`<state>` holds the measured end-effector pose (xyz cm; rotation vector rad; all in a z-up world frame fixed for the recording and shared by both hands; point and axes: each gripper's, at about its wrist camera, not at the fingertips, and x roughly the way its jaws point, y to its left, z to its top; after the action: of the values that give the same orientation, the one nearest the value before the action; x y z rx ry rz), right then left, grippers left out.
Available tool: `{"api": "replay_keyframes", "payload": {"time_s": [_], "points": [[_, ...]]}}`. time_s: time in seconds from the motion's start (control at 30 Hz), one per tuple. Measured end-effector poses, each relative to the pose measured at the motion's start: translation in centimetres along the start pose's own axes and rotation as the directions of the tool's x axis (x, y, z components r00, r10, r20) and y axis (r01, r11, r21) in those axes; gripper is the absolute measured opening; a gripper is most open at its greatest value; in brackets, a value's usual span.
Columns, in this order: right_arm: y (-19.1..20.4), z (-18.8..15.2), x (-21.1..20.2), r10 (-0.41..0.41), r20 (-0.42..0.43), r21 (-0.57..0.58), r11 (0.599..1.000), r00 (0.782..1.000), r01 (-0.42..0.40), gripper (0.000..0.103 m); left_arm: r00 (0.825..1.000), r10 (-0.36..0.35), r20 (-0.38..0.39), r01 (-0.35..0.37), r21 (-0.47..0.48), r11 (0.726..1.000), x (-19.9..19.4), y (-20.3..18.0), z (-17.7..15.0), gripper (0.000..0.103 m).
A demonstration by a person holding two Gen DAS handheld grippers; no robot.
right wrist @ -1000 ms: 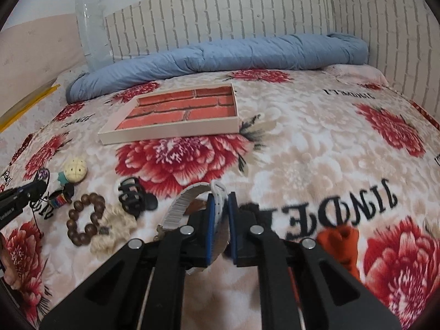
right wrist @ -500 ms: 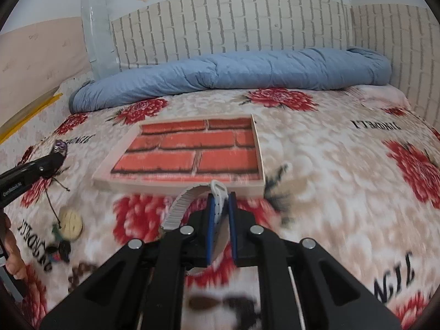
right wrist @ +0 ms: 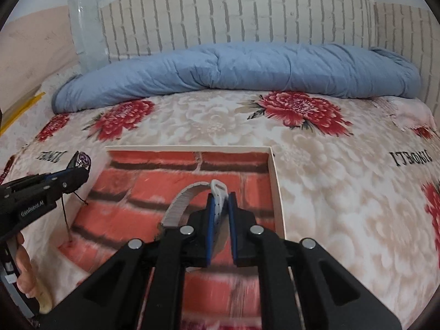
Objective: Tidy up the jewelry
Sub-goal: 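Carry black bracelet with left tool while right tool carries watch into the tray, then open left gripper releasing bracelet while right gripper releases watch in tray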
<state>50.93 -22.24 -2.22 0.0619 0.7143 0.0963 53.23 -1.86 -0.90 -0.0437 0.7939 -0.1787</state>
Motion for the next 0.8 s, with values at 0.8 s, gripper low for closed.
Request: {"api": "replay_keyframes", "payload": {"time_s": [0.8], "points": [[-2.7,3.5,11.5,-0.051,-0.266,0.042,0.997,0.963,0.064,0.013,0.977,0.069,-0.203,-0.077,-0.031,0.997,10.4,1.8,2.5,0.018]]}}
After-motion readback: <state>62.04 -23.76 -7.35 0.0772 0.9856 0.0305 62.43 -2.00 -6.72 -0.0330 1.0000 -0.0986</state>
